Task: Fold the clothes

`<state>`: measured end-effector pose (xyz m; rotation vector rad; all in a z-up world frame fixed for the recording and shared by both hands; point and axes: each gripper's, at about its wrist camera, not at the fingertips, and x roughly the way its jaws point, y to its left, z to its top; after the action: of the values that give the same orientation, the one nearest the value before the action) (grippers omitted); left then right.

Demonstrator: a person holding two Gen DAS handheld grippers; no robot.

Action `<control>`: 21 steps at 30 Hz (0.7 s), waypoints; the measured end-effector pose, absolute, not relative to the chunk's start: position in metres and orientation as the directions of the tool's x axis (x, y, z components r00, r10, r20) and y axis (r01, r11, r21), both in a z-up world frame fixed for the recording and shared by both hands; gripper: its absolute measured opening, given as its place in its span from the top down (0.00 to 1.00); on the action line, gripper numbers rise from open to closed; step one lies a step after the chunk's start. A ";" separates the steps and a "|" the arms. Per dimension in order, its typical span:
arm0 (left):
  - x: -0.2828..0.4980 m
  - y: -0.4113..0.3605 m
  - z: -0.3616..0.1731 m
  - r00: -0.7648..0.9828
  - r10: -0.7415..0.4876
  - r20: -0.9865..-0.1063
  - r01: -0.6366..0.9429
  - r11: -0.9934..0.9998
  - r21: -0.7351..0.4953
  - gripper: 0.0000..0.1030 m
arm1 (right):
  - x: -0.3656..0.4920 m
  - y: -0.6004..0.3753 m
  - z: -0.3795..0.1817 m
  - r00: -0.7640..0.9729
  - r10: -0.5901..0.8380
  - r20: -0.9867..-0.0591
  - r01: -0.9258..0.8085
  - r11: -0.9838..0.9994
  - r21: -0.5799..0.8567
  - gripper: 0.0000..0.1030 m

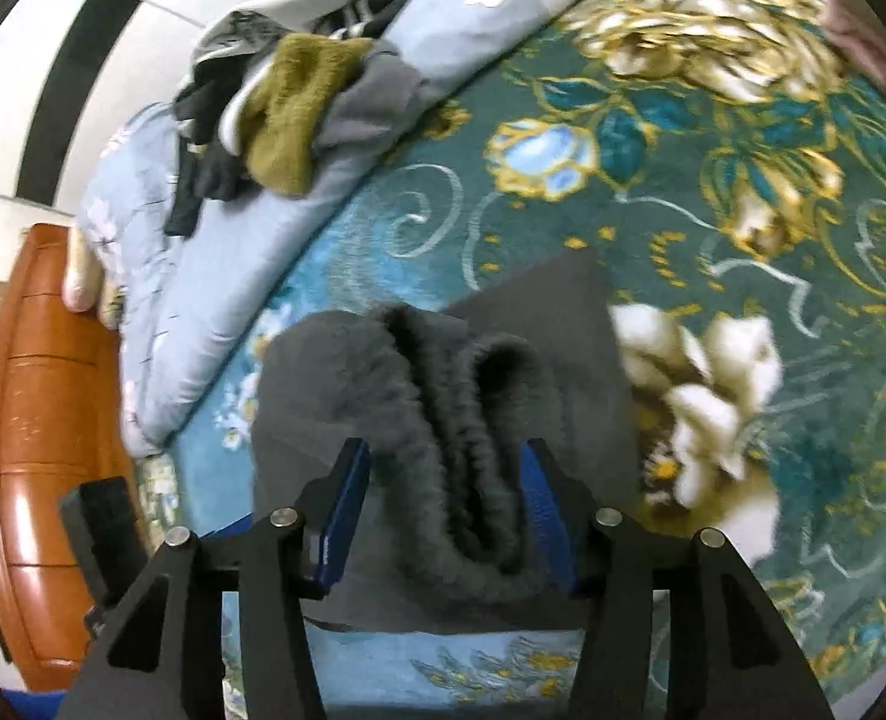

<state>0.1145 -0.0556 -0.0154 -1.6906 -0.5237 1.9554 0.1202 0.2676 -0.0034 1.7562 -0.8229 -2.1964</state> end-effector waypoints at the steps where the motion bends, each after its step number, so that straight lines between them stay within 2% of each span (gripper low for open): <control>1: 0.114 -0.056 -0.019 -0.097 0.593 -0.799 -0.107 -0.804 -0.584 0.23 | 0.117 0.266 -0.005 -0.262 -0.507 -0.821 -0.161 -0.816 0.555 0.43; 5: 0.115 -0.042 -0.029 -0.058 0.589 -0.806 -0.092 -0.807 -0.583 0.23 | 0.102 0.261 -0.022 -0.222 -0.496 -0.839 -0.138 -0.836 0.531 0.39; 11: 0.120 -0.026 -0.028 -0.033 0.578 -0.815 -0.126 -0.811 -0.571 0.23 | 0.095 0.263 -0.031 -0.215 -0.569 -0.794 -0.164 -0.781 0.603 0.36; 12: 0.119 -0.025 -0.027 -0.033 0.578 -0.815 -0.131 -0.811 -0.570 0.23 | 0.095 0.262 -0.030 -0.210 -0.578 -0.788 -0.173 -0.772 0.612 0.38; 13: 0.118 -0.023 -0.026 -0.033 0.579 -0.815 -0.136 -0.810 -0.570 0.23 | 0.095 0.262 -0.029 -0.205 -0.588 -0.782 -0.182 -0.763 0.621 0.47; 16: 0.117 -0.018 -0.024 -0.030 0.583 -0.812 -0.147 -0.806 -0.573 0.23 | 0.097 0.263 -0.024 -0.209 -0.623 -0.754 -0.209 -0.724 0.657 0.66; 18: 0.120 -0.016 -0.022 -0.030 0.590 -0.807 -0.166 -0.799 -0.578 0.23 | 0.100 0.268 -0.014 -0.241 -0.634 -0.735 -0.203 -0.708 0.676 0.74; 19: 0.121 -0.014 -0.021 -0.031 0.594 -0.804 -0.174 -0.795 -0.581 0.23 | 0.102 0.270 -0.008 -0.257 -0.631 -0.732 -0.191 -0.709 0.679 0.78; 21: 0.120 -0.011 -0.018 -0.031 0.621 -0.783 -0.174 -0.775 -0.608 0.23 | 0.106 0.275 0.004 -0.278 -0.631 -0.724 -0.166 -0.711 0.683 0.78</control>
<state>0.1203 -0.0112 -0.0180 -1.6967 -0.4709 1.8615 0.1059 0.2754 0.0037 1.6528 -0.9821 -2.0596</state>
